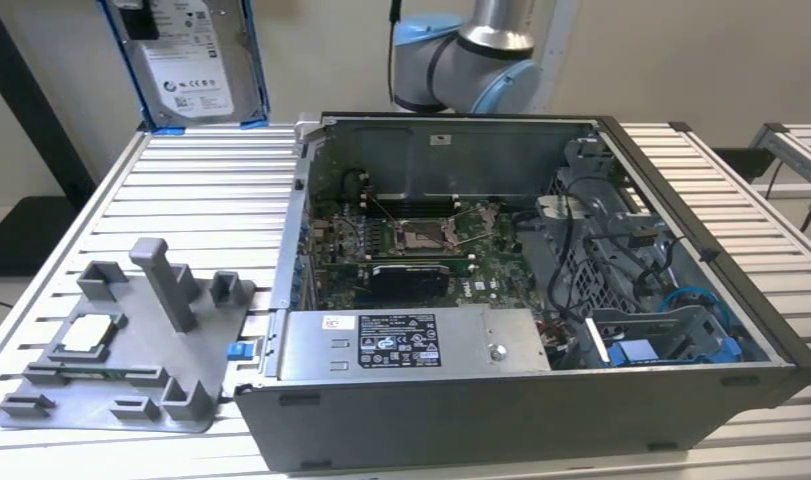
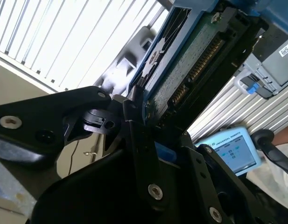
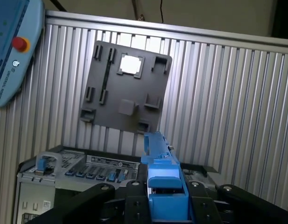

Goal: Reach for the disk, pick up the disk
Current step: 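Pick up the disk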

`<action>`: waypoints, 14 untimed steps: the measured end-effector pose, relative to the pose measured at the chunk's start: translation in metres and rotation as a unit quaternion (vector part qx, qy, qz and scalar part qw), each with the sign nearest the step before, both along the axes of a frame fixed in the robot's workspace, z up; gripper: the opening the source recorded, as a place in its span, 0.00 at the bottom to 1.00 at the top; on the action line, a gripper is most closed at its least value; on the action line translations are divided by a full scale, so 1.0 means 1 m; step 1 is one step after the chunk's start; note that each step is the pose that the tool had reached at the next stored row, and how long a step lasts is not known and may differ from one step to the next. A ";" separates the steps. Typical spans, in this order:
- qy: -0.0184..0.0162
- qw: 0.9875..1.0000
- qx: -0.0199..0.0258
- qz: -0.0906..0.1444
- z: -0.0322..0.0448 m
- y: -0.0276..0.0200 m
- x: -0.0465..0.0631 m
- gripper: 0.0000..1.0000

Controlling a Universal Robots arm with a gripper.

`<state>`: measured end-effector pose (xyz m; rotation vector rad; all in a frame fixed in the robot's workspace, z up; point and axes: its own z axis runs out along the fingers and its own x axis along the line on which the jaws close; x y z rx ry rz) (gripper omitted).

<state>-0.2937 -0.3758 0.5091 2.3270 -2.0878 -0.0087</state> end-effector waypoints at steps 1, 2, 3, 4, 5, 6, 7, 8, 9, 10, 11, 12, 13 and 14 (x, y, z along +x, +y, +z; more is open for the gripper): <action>0.000 1.000 0.000 0.000 0.0000 0.0000 0.004 0.00; 0.000 1.000 0.000 0.000 0.0000 0.0000 0.007 0.00; 0.000 1.000 0.000 0.000 0.0000 0.0000 0.010 0.00; 0.000 1.000 0.000 0.000 0.0000 0.0000 0.014 0.00; 0.000 1.000 0.000 0.000 0.0000 0.0000 0.017 0.00; 0.000 1.000 0.000 0.000 0.0000 0.0000 0.020 0.00; 0.000 1.000 0.000 0.000 0.0000 0.0000 0.023 0.00; 0.000 1.000 0.000 0.000 0.0000 0.0000 0.026 0.00; 0.000 1.000 0.000 0.000 0.0000 0.0000 0.030 0.00; 0.000 1.000 0.000 0.000 0.0000 0.0000 0.034 0.00; 0.000 1.000 0.000 0.000 0.0000 0.0000 0.038 0.00; 0.000 1.000 0.000 0.000 0.0000 0.0000 0.042 0.00; 0.000 1.000 0.000 0.000 0.0000 0.0000 0.047 0.00; 0.000 1.000 0.000 0.000 0.0000 0.0000 0.051 0.00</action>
